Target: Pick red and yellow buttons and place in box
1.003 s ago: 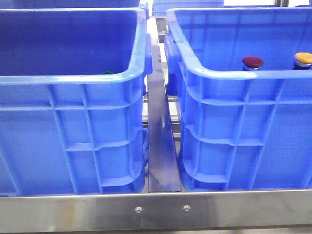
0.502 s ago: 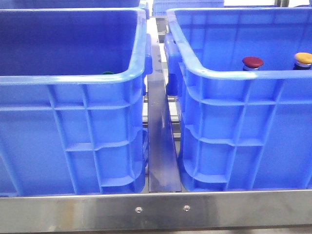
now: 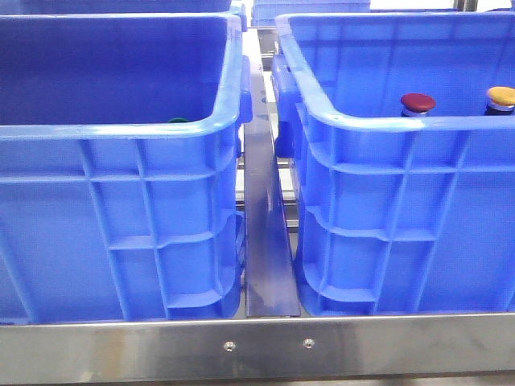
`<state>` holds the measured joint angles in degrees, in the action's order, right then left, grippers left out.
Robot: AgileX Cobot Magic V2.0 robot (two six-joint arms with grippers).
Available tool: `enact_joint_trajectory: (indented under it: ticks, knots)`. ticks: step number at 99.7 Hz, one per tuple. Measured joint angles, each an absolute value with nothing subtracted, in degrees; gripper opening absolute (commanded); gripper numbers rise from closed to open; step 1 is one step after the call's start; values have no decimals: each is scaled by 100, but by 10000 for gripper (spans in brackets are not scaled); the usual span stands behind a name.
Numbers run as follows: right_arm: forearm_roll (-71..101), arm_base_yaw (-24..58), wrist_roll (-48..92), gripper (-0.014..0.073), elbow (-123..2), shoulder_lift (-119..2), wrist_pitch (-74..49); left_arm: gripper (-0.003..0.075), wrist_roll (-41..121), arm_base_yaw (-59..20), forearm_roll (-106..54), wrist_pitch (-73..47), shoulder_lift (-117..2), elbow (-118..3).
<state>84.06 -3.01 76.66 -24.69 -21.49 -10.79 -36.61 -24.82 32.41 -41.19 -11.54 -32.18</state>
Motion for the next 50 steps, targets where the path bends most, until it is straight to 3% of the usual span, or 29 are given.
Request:
enact_joint_trajectory:
  ticks: [50]
  knots:
    - [8406,-301,7653,-69,-2469,-2149,-1479,-19,-3661,-2482,3241,-4119,-1154,-3218]
